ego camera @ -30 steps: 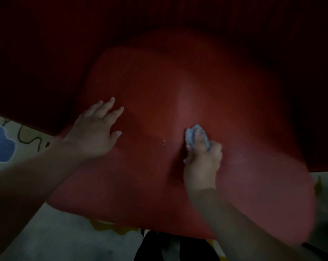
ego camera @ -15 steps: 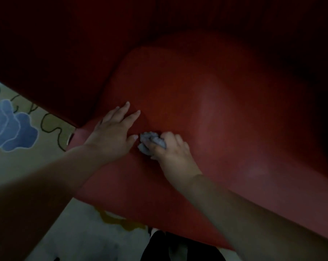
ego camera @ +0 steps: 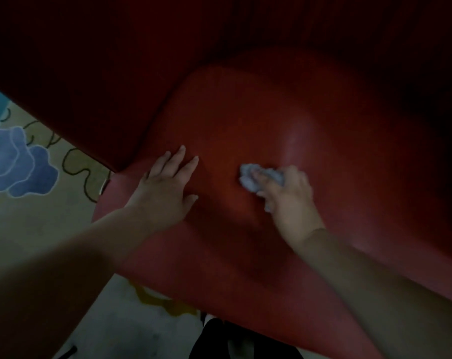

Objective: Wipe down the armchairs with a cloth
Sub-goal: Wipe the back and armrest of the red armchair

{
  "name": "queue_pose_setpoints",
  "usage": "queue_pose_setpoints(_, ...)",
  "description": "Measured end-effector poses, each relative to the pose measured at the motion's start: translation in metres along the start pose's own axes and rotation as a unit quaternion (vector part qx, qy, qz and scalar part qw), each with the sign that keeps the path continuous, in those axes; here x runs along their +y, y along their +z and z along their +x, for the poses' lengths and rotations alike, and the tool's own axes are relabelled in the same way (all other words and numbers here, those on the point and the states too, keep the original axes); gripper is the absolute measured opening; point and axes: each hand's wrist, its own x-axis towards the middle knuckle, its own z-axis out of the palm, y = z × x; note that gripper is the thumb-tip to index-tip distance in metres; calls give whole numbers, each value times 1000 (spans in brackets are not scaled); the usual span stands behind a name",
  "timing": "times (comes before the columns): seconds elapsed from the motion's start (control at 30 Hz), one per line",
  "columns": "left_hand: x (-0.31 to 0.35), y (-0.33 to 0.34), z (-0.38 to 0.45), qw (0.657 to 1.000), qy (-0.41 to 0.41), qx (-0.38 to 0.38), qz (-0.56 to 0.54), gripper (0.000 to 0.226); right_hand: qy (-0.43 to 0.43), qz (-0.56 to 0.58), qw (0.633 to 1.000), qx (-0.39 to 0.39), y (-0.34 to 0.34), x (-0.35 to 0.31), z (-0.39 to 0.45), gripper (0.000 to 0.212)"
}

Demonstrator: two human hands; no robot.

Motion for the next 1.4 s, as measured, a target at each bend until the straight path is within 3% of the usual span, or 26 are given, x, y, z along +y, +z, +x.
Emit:
queue_pose_setpoints(0.1,7,1,-2,1000,-19,-5,4,80,54,6,997,52,-8,23,2,46)
queue_pose_setpoints(0.2,20,-5,-8,999,-38,-14,8,74,70,70,995,18,0,17,-7,25)
queue_pose_setpoints(0.27,30,-14,-20,999,-44,-13,10,72,57,74,995,-36,-14,17,-4,30)
queue_pose_setpoints(0.37,46,-45,-46,999,-48,-1,-22,69,102,73,989,-78,-53,11,0,44)
queue_pose_setpoints(0.47,61,-85,-71,998,-58,13,-26,66,124,104,987,-20,-105,-11,2,40)
queue_pose_setpoints(0.87,97,-224,-181,997,-48,30,56,62,141,161,977,2,-275,-107,-20,43)
queue_pose_setpoints(1.1,52,-275,-200,996,-42,69,39,61,163,194,966,51,-295,-168,-5,44)
queue_pose_setpoints(1.4,-53,-349,-174,994,31,93,-40,63,261,250,917,170,-266,-276,41,43)
